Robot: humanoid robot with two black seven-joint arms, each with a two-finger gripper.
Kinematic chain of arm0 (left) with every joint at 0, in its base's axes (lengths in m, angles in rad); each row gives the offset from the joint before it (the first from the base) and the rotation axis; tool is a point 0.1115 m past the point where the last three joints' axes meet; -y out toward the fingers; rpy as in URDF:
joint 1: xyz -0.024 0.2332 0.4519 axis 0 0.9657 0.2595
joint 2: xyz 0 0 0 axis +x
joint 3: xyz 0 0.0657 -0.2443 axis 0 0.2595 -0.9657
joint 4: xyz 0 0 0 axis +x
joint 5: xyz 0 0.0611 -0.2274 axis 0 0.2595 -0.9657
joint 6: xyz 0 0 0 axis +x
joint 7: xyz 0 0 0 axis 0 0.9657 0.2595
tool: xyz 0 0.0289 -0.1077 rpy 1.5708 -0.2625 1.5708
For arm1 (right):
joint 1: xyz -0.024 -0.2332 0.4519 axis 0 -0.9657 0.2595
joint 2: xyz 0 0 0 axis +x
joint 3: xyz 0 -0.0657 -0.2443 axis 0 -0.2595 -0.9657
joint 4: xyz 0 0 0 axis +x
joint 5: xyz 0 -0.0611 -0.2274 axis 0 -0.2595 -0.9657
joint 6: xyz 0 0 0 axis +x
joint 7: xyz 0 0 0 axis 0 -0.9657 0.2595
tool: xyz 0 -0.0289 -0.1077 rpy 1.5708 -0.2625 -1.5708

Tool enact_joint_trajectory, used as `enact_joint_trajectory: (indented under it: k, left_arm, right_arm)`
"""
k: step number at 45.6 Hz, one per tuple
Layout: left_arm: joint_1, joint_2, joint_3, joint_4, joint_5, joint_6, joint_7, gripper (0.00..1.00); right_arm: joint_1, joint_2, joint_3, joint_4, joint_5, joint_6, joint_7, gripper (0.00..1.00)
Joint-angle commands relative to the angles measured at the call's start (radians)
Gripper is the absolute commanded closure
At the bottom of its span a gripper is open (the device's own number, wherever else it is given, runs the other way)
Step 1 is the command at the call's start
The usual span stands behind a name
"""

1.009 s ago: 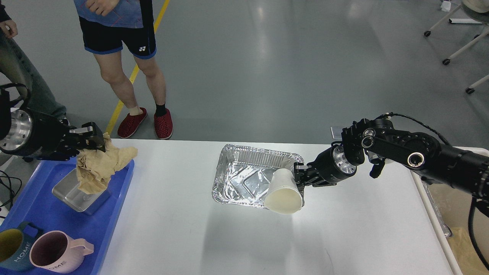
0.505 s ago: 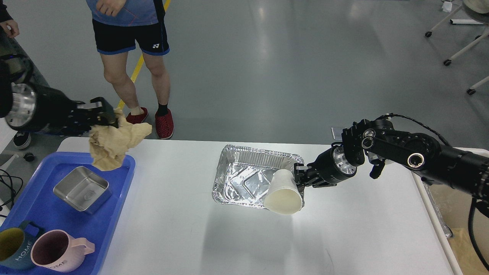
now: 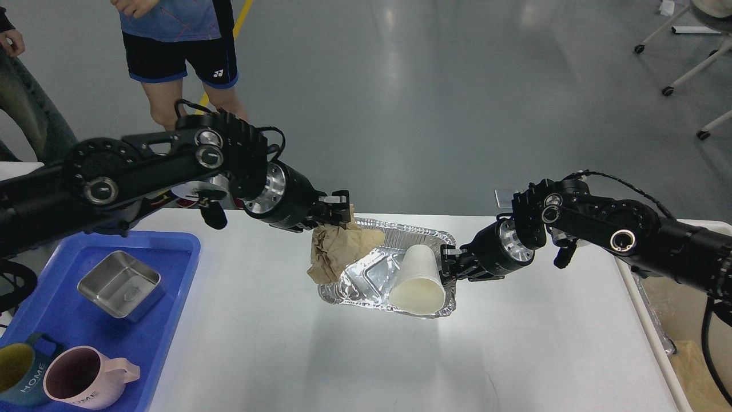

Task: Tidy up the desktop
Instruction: 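Lift the brown paper and carry it over the foil tray, then drop the brown paper into the foil tray and raise the left gripper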

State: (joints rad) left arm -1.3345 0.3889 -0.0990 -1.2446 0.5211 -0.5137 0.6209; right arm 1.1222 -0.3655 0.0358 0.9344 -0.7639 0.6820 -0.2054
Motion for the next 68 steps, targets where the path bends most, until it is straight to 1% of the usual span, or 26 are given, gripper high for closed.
enact_joint_trajectory:
  k: [1,7,9,10,11,12,14,16,18,21,24,25,26,31,36,40,42,45,48,50,51,53,57,60,65,68]
  left_arm:
    - [0.02,-0.054,0.004,0.06,0.002,0.001,-0.001,0.97]
    - [0.044,-0.09,0.004,0.111,0.013,0.006,-0.003,0.96]
    - [0.057,-0.107,0.002,0.129,0.022,0.011,-0.004,0.94]
    - [0.061,-0.114,0.001,0.137,0.023,0.014,-0.007,0.91]
    - [0.064,-0.122,-0.001,0.143,0.025,0.018,-0.01,0.88]
    - [0.07,-0.131,-0.004,0.154,0.025,0.03,-0.013,0.75]
    - [0.075,-0.136,-0.007,0.16,0.023,0.05,-0.017,0.62]
    - [0.083,-0.137,-0.008,0.16,0.023,0.075,-0.017,0.53]
    - [0.087,-0.139,-0.008,0.16,0.023,0.089,-0.017,0.48]
    - [0.09,-0.139,-0.002,0.16,0.023,0.09,-0.017,0.46]
    - [0.098,-0.139,-0.004,0.16,0.023,0.098,-0.017,0.39]
    - [0.098,-0.139,-0.004,0.16,0.023,0.098,-0.017,0.39]
    - [0.103,-0.139,-0.007,0.16,0.023,0.099,-0.018,0.36]
    - [0.103,-0.139,-0.011,0.16,0.023,0.103,-0.018,0.29]
    - [0.101,-0.137,-0.013,0.16,0.014,0.103,-0.026,0.27]
    - [0.103,-0.125,-0.037,0.16,0.004,0.103,-0.043,0.26]
    - [0.107,-0.122,-0.08,0.16,-0.007,0.104,-0.059,0.26]
    - [0.147,-0.116,-0.186,0.162,-0.036,0.122,-0.082,0.26]
    - [0.207,-0.114,-0.304,0.162,-0.053,0.156,-0.089,0.26]
    - [0.253,-0.114,-0.385,0.162,-0.053,0.179,-0.092,0.26]
    - [0.306,-0.114,-0.466,0.162,-0.053,0.197,-0.095,0.26]
    - [0.369,-0.114,-0.559,0.162,-0.055,0.208,-0.101,0.25]
    - [0.489,-0.117,-0.729,0.162,-0.061,0.204,-0.127,0.25]
    - [0.573,-0.12,-0.832,0.162,-0.069,0.199,-0.144,0.25]
    - [0.681,-0.122,-0.961,0.159,-0.072,0.192,-0.164,0.21]
    - [0.731,-0.131,-1.042,0.159,-0.088,0.172,-0.179,0.2]
  right_arm:
    - [-0.001,-0.001,0.001,0.001,0.0,-0.002,-0.002,1.0]
    - [-0.001,-0.003,0.001,0.003,0.002,-0.001,0.0,1.0]
    - [-0.001,-0.001,0.0,0.003,0.002,-0.002,0.0,1.0]
    - [-0.001,0.0,0.001,0.003,0.0,-0.002,0.0,1.0]
    - [-0.001,0.0,0.001,0.003,0.002,-0.002,0.0,1.0]
    - [-0.001,0.002,0.001,0.001,0.0,-0.001,0.0,1.0]
    - [-0.001,0.002,0.001,0.001,0.0,-0.002,0.0,1.0]
    - [-0.001,0.002,0.001,0.001,0.0,-0.001,0.0,1.0]
    - [-0.001,0.002,0.001,0.001,0.002,-0.002,0.0,1.0]
    - [-0.001,0.0,0.001,0.003,0.0,-0.001,0.0,1.0]
    - [-0.001,0.0,0.001,0.001,0.002,-0.002,0.0,1.0]
    - [-0.001,0.0,0.001,0.001,0.002,-0.002,0.0,1.0]
    - [-0.001,0.0,0.001,0.001,0.0,-0.002,0.0,1.0]
    - [-0.001,0.0,0.001,0.001,0.0,-0.002,0.0,1.0]
    - [-0.002,0.0,0.001,0.001,0.002,-0.002,0.0,1.0]
    - [-0.004,0.0,0.001,0.001,0.0,-0.002,0.0,1.0]
    - [-0.004,0.0,0.001,0.001,0.0,-0.002,0.0,1.0]
    - [-0.005,0.0,0.003,0.001,0.0,-0.002,0.0,1.0]
    - [-0.01,0.0,0.006,0.001,0.0,-0.002,0.0,1.0]
    - [-0.016,0.0,0.006,0.001,0.0,-0.002,0.0,1.0]
    - [-0.018,0.0,0.006,0.0,0.0,-0.004,0.0,1.0]
    - [-0.019,0.0,0.006,-0.002,0.0,-0.004,0.0,1.0]
    - [-0.019,0.0,0.016,-0.003,0.0,-0.007,0.0,1.0]
    - [-0.019,0.0,0.021,-0.003,0.0,-0.007,0.0,1.0]
    - [-0.018,-0.006,0.023,-0.003,0.0,-0.007,0.0,1.0]
    - [-0.019,-0.009,0.027,-0.003,0.0,-0.007,0.0,1.0]
